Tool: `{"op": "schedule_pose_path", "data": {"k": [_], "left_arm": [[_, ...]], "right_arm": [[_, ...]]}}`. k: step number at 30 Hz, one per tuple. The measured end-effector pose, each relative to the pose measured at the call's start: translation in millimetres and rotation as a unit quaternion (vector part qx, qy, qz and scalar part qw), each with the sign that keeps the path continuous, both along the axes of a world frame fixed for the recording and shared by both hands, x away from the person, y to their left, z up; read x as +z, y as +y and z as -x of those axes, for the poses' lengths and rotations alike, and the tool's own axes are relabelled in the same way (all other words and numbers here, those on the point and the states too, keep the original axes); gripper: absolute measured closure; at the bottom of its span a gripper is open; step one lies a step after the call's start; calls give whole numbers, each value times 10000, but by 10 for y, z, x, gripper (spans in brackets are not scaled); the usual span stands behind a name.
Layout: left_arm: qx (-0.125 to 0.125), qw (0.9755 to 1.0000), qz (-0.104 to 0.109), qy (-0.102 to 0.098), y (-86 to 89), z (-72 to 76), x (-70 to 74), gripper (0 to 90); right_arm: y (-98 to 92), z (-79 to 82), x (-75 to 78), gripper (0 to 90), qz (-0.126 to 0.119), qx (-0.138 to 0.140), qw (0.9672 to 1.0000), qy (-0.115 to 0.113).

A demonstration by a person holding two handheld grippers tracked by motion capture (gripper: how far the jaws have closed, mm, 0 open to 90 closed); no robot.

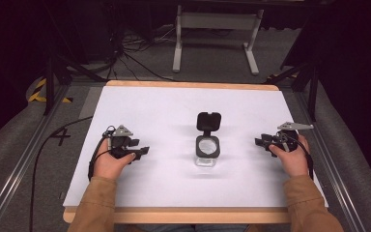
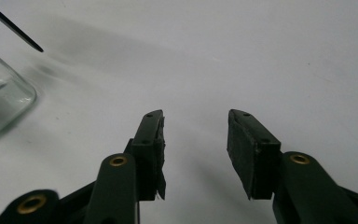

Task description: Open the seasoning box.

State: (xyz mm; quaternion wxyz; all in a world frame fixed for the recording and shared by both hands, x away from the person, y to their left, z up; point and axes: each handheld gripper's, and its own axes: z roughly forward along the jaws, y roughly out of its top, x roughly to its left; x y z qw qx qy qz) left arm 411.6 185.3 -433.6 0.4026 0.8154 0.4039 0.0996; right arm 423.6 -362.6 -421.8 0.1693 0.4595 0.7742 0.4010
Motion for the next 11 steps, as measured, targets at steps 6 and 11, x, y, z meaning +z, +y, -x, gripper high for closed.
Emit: {"op": "schedule_pose_path", "data": {"k": [6, 11], "left_arm": [[31, 10000, 10, 38, 46, -17, -78, 425], [17, 10000, 89, 8, 56, 2, -59, 415]], "right_arm": [[31, -2, -47, 546, 96, 43, 9999, -114], [53, -4, -54, 544, 85, 57, 9998, -180]]}}
